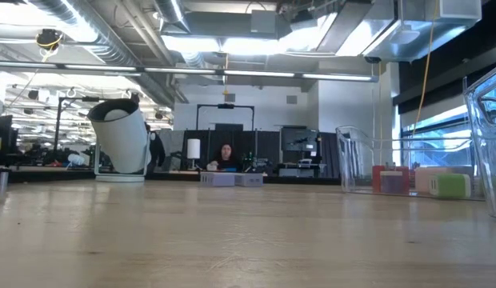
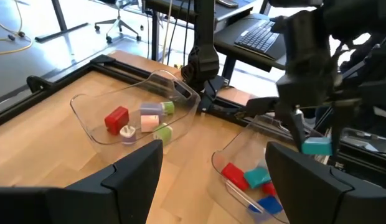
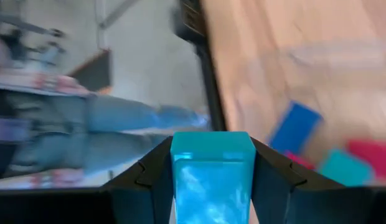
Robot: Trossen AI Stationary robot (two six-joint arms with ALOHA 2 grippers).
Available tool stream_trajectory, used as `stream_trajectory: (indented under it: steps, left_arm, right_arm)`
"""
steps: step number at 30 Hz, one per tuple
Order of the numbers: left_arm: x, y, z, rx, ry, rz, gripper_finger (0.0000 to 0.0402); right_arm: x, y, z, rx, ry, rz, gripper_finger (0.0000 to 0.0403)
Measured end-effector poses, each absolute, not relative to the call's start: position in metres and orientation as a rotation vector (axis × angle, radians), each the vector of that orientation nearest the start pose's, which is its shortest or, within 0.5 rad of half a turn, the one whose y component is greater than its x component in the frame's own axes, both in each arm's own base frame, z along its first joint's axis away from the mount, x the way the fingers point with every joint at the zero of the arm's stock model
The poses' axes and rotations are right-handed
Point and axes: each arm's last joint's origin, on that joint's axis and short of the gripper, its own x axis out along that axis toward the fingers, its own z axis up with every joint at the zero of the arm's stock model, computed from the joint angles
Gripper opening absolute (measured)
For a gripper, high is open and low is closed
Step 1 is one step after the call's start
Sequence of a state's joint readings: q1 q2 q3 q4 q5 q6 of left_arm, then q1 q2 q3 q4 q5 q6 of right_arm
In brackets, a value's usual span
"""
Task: Pick & Place Office items
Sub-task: Put the light blue digital clock into the bottom transparent bin
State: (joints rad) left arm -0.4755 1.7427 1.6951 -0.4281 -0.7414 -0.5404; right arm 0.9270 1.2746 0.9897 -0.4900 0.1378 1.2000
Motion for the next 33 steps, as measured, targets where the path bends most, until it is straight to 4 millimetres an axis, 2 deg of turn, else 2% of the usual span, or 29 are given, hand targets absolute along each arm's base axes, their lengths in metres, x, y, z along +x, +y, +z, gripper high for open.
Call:
stream_trajectory:
  steps: [6,11,16,25,33]
  left_arm:
    - [0.357,-0.162,0.371,-0.258,0.308,0.354,0.0281]
    - [0.357,-0.162,0.371,-0.259,0.308,0.353,0.0281]
    - [0.357,-0.164,0.370,-0.290,0.329,0.326,0.0281]
    - [0.355,-0.165,0.366,-0.303,0.378,0.283,0.0281]
    - [0.355,-0.165,0.366,-0.330,0.374,0.288,0.0281]
  right_arm:
    - [0.145,0.208,0.262,0.668,1.148,0.083,0.0160]
    - [0.141,0.205,0.258,0.644,1.128,-0.021,0.0161]
    - [0.148,0.211,0.243,0.603,1.076,-0.132,0.0161]
    - [0.167,0.220,0.204,0.529,1.187,-0.253,0.0162]
    - [0.181,0.220,0.178,0.488,1.249,-0.340,0.0162]
